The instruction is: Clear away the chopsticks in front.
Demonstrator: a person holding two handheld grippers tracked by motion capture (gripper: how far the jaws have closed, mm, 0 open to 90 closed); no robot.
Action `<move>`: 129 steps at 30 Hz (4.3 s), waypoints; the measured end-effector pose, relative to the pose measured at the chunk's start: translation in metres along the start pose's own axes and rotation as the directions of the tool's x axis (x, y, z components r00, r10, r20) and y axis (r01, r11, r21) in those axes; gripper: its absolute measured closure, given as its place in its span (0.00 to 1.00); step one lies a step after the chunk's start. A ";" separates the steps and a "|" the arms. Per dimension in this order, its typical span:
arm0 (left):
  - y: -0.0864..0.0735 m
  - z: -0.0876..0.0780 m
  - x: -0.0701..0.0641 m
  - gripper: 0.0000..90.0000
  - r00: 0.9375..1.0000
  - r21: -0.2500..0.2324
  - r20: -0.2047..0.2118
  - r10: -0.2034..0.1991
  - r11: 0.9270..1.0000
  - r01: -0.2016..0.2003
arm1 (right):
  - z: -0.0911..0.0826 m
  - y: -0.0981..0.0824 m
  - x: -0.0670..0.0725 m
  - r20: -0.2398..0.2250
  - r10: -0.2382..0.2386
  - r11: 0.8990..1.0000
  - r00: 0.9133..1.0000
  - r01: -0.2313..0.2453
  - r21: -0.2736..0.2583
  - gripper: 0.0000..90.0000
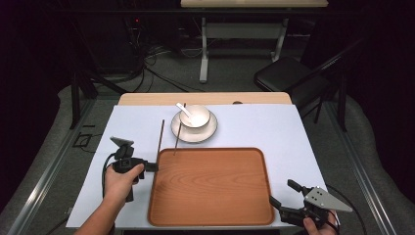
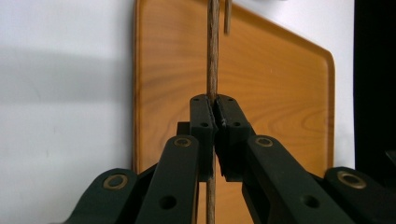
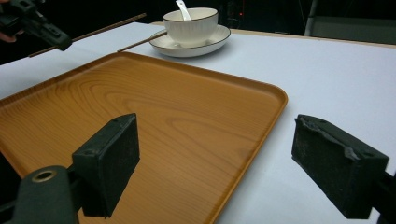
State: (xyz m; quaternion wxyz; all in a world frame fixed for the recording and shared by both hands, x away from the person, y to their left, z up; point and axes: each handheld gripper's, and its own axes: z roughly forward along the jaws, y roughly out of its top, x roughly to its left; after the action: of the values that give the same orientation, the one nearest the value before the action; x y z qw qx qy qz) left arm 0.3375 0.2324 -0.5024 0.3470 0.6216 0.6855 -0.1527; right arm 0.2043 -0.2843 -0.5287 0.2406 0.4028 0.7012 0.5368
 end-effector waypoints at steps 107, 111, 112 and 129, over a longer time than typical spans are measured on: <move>0.012 0.015 -0.019 0.41 0.841 -0.168 -0.328 0.431 0.849 -0.501 | -0.001 0.000 0.000 0.004 0.009 1.000 1.000 -0.009 -0.006 0.16; 0.021 0.017 -0.022 0.39 0.842 -0.170 -0.335 0.424 0.851 -0.496 | -0.001 0.000 0.000 0.006 0.003 1.000 1.000 -0.002 -0.009 0.16; 0.023 0.018 -0.023 0.38 0.842 -0.168 -0.334 0.424 0.852 -0.496 | -0.001 0.000 0.000 0.006 0.003 1.000 1.000 -0.002 -0.009 0.16; 0.054 0.026 -0.037 0.38 0.834 -0.182 -0.349 0.427 0.843 -0.507 | -0.001 0.000 0.000 0.005 0.002 1.000 1.000 -0.002 -0.009 0.16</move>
State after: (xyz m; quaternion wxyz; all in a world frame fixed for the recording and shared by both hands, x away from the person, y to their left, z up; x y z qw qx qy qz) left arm 0.3958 0.1977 -0.4843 0.3481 0.7343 0.5692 0.1254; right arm 0.2036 -0.2846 -0.5287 0.2434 0.4037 0.6977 0.5394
